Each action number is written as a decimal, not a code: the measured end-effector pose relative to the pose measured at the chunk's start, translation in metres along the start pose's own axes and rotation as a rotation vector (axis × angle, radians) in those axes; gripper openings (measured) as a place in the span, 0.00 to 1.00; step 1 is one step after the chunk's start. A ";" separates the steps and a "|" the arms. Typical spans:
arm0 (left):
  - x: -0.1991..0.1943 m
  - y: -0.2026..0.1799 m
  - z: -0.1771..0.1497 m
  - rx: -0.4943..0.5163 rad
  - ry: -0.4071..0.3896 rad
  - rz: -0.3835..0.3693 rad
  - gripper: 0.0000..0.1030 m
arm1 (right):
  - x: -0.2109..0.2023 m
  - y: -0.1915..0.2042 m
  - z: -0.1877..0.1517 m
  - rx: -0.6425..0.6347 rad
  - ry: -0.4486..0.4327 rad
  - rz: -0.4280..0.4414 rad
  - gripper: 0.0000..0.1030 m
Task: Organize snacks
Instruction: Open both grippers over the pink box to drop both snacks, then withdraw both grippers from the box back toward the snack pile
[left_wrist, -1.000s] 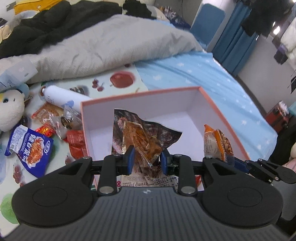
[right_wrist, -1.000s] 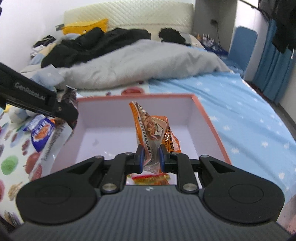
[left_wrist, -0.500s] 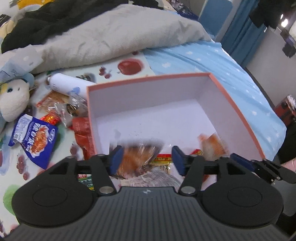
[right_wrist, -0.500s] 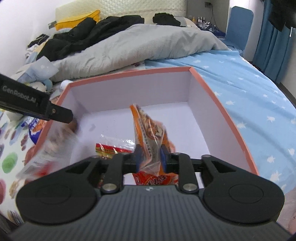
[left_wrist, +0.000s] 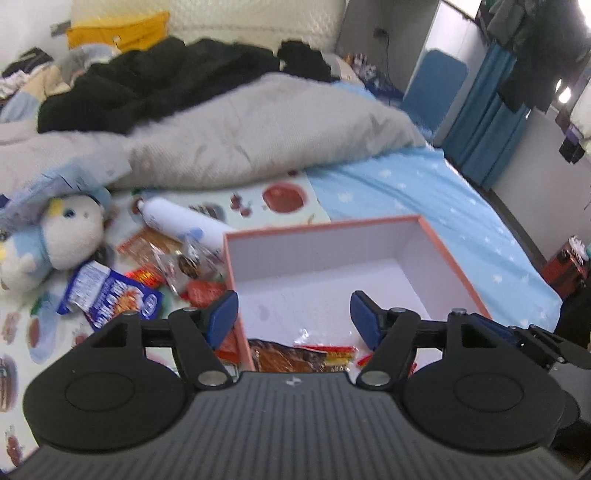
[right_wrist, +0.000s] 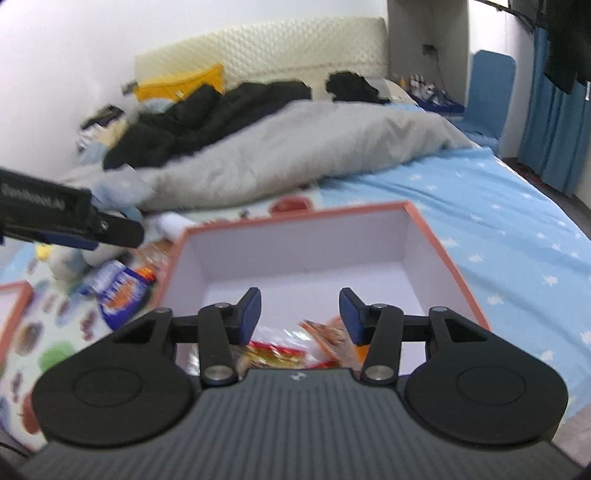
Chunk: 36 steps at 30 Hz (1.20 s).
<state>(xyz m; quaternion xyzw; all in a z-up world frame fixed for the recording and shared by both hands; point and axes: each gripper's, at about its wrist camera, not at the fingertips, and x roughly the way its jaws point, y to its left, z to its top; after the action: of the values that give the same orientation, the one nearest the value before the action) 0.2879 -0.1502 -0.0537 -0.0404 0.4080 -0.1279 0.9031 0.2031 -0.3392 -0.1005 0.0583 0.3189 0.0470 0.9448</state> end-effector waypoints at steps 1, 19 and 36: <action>-0.006 0.002 0.000 -0.003 -0.014 0.006 0.70 | -0.003 0.003 0.003 -0.006 -0.010 0.003 0.48; -0.104 0.050 -0.022 -0.031 -0.174 0.050 0.70 | -0.047 0.071 0.011 -0.030 -0.101 0.163 0.48; -0.144 0.125 -0.077 -0.118 -0.190 0.118 0.70 | -0.059 0.135 -0.017 -0.075 -0.105 0.228 0.48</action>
<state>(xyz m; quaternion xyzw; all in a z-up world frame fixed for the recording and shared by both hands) 0.1632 0.0110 -0.0224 -0.0815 0.3293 -0.0459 0.9396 0.1387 -0.2117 -0.0594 0.0611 0.2586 0.1629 0.9502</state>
